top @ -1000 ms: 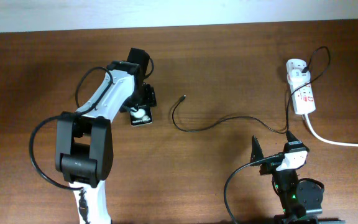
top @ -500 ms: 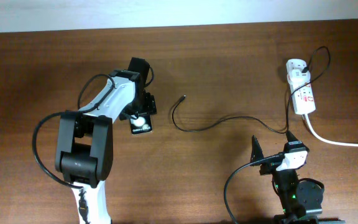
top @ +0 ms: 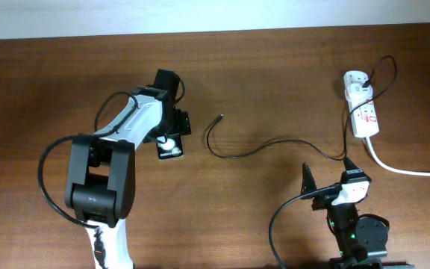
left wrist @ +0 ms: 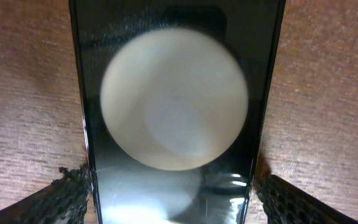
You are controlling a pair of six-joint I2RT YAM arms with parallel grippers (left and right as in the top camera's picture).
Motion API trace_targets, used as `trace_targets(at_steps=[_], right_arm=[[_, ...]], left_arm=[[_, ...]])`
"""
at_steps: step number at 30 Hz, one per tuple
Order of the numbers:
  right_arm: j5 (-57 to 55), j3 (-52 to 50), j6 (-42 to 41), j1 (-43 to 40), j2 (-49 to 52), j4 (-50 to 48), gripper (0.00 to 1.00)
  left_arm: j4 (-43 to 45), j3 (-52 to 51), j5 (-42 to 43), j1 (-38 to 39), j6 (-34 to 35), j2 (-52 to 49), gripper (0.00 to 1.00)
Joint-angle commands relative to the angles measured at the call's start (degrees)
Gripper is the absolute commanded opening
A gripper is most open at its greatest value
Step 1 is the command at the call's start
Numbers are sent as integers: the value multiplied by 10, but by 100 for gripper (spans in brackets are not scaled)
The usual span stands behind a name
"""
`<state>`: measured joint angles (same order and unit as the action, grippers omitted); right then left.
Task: Plug charger to phone and switch on socket
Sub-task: 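Lift the phone upright with the left gripper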
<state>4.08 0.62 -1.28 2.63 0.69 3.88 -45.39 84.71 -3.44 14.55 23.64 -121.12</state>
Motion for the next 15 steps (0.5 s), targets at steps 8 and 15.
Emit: trace_targets(at_steps=[8,15], right_arm=[[-3,-3,0,4,-4,3,99],[-3,-3,0,4,-4,3,99]], left_arm=[[14,-22,6,-3,1,-10,89],[14,-22,6,-3,1,-10,77]])
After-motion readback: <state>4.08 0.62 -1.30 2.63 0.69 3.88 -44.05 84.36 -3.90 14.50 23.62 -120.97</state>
